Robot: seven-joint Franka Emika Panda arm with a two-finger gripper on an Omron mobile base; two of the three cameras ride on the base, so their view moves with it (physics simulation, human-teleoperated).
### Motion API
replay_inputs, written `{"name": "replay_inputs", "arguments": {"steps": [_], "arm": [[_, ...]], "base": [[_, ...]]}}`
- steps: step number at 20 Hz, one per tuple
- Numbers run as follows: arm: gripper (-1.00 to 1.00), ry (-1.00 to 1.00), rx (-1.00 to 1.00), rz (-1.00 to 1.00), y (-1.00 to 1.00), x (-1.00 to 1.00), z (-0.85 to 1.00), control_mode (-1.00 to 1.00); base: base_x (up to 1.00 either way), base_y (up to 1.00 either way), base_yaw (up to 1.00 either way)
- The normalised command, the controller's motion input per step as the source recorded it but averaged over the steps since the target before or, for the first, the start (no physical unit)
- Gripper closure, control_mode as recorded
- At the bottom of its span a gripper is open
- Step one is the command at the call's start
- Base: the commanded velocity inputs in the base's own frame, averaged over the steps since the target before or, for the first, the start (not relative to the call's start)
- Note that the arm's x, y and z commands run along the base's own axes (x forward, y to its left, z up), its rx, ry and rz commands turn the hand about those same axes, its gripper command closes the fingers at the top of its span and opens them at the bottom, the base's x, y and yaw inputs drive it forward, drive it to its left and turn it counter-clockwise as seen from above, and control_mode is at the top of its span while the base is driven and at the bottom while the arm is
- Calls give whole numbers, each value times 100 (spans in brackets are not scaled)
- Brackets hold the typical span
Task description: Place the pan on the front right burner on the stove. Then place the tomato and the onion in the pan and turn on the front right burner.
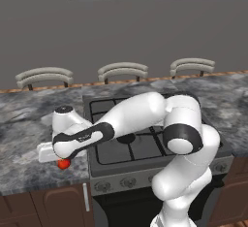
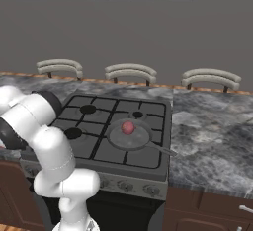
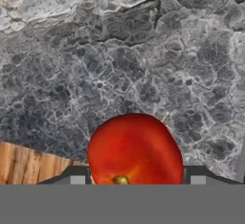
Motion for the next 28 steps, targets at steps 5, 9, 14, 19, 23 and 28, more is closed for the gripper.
{"name": "replay_inputs", "arguments": {"steps": [5,9,14,19,23,28], "arm": [[100,0,0,0,-36,0,34,-100],[100,0,0,0,-62,0,50,-100],[100,0,1,0,-48,-3,51,-100],[100,0,1,0,-49,-2,18,-100],[100,-4,2,2,-79,5,0,-100],[100,-11,2,6,-69,10,4,-100]], "base": [[0,0,0],[0,0,0],[0,0,0],[0,0,0],[0,0,0],[0,0,0]]}}
